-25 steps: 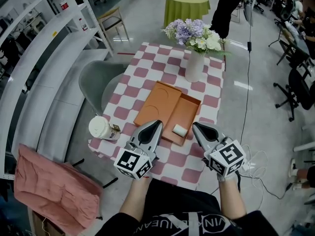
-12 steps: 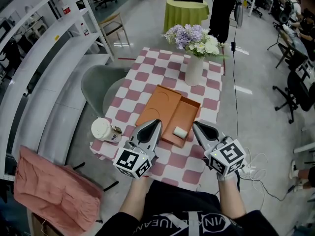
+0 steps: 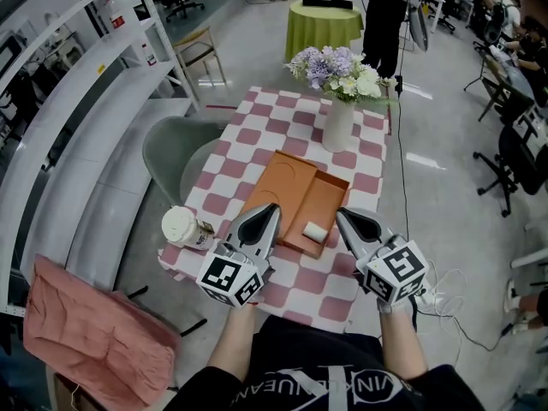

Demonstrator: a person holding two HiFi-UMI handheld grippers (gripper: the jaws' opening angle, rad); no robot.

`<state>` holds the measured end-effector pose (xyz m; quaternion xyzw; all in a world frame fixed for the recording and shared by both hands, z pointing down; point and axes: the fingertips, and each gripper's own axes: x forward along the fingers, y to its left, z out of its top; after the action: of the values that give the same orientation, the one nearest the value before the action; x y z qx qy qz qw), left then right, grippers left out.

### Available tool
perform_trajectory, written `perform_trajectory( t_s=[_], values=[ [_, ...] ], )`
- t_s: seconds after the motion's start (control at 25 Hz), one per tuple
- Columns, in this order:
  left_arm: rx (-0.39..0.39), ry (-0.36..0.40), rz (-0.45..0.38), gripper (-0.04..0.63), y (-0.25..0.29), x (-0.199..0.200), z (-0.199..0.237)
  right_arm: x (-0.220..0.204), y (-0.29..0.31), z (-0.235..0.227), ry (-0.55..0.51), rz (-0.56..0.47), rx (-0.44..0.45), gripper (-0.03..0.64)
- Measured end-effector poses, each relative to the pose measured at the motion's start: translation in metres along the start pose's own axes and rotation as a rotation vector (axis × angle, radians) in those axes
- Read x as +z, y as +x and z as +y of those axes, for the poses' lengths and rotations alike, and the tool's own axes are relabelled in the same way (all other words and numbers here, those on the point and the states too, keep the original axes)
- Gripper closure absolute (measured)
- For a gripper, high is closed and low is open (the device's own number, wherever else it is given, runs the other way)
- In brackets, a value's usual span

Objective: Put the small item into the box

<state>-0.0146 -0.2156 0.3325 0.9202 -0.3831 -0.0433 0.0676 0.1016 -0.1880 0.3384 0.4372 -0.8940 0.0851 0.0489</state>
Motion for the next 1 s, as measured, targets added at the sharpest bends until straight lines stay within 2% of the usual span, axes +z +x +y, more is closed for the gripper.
perform_trajectory(
  t_s=[0.4, 1.0],
  values=[
    [-0.01, 0.007, -0.004, 0.575, 0.005, 0.003, 0.002, 0.009, 0.0, -0.007, 0.004, -0.036, -0.037, 0.611],
    [-0.012, -0.008, 0.01, 0.575, 0.011, -0.005, 0.01, 0.007, 0.006, -0.014, 0.002, -0.032, -0.051, 0.611]
  ],
)
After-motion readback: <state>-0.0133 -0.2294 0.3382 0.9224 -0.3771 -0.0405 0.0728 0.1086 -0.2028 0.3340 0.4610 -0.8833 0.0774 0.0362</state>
